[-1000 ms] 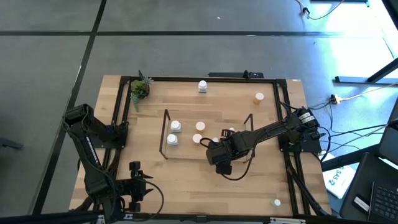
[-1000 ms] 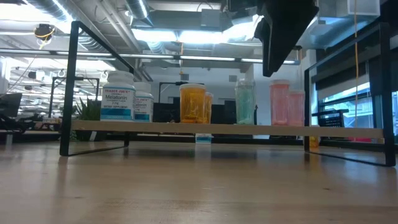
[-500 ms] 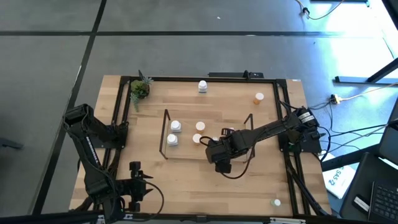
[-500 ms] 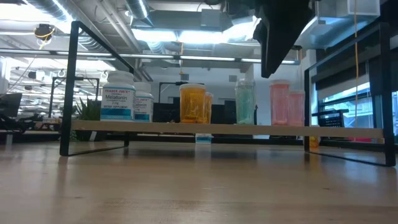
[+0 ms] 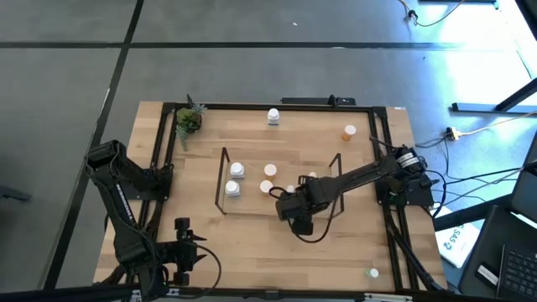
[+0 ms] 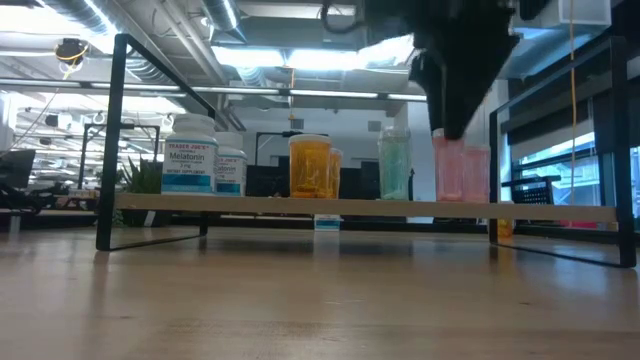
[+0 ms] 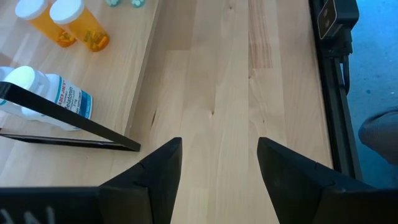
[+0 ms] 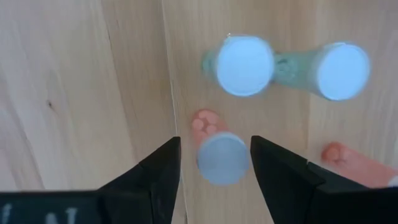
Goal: Pick and place medicine bottles onto shelf by color
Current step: Adjust the pink pill bottles on the shelf
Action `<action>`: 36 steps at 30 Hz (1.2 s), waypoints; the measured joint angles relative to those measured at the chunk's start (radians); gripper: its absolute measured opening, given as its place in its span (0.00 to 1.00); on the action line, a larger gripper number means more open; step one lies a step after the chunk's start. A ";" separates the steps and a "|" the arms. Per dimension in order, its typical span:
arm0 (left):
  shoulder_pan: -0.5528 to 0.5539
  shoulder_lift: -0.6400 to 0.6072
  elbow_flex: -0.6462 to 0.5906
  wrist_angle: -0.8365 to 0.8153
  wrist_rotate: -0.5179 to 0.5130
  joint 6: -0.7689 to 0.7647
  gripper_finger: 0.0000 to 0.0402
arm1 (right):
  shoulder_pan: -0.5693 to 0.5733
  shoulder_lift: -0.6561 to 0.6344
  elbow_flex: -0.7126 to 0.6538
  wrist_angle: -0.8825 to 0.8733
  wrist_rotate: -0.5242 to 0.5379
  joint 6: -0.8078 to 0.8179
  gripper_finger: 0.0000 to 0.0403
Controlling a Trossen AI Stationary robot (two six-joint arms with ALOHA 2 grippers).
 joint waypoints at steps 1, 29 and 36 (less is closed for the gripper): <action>0.000 0.000 0.000 0.000 0.000 0.000 0.51 | 0.000 0.008 0.000 0.000 0.000 -0.008 0.49; 0.000 0.000 0.000 0.001 0.000 -0.001 0.51 | -0.012 0.045 0.000 -0.029 0.005 -0.016 0.30; 0.000 0.000 0.000 0.001 0.000 -0.001 0.51 | -0.012 0.044 0.000 -0.029 -0.001 -0.019 0.31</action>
